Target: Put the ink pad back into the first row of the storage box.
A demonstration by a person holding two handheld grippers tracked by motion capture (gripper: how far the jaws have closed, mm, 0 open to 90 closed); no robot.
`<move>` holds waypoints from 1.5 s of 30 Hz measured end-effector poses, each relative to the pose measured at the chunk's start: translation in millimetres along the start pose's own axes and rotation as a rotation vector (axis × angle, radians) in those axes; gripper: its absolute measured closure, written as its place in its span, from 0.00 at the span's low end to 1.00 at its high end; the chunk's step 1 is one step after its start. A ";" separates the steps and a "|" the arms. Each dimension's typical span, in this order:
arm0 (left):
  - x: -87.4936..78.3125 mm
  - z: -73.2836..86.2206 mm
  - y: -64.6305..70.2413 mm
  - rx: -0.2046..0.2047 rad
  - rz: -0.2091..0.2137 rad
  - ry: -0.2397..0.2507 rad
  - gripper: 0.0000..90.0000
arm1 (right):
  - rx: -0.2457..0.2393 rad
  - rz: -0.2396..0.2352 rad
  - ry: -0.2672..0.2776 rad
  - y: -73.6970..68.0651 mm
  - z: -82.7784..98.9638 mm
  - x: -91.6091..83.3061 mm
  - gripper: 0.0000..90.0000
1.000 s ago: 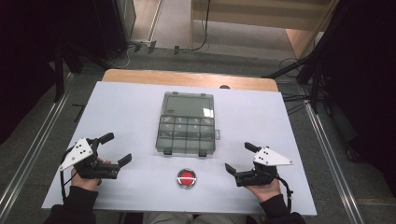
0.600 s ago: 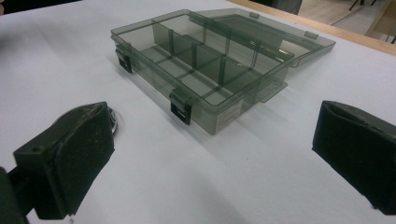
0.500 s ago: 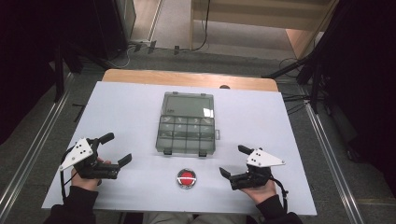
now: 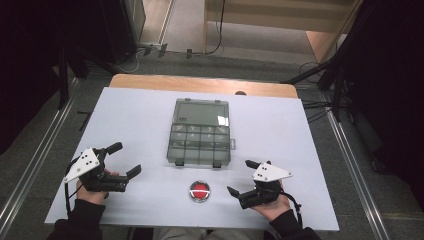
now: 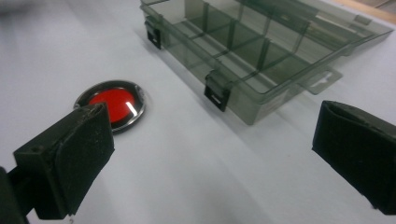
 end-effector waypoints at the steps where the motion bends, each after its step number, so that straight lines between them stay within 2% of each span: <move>1: 0.0 0.0 0.0 0.000 0.000 0.000 0.00 | -0.001 -0.005 -0.004 -0.5 0.0 1.2 0.00; 16: 0.5 0.2 0.3 0.004 0.004 -0.003 0.00 | -0.060 -0.078 -0.130 -17.7 -5.2 21.5 0.00; 29: 0.4 0.0 0.5 0.002 0.007 0.001 0.00 | -0.077 -0.123 -0.165 -31.9 -13.4 39.9 0.00; 45: -0.5 -0.3 0.6 0.005 0.008 0.003 0.00 | -0.121 -0.173 -0.220 -51.3 -19.2 68.5 0.00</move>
Point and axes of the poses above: each handheld gripper's, and its own axes: x roughly forward along the jaws, z roughly out of its underside, y roughly to its right, the point moved 2 cm from there along x, roughly forward along the jaws, and after that the axes turned 9 degrees about x, right-handed, at the moved point
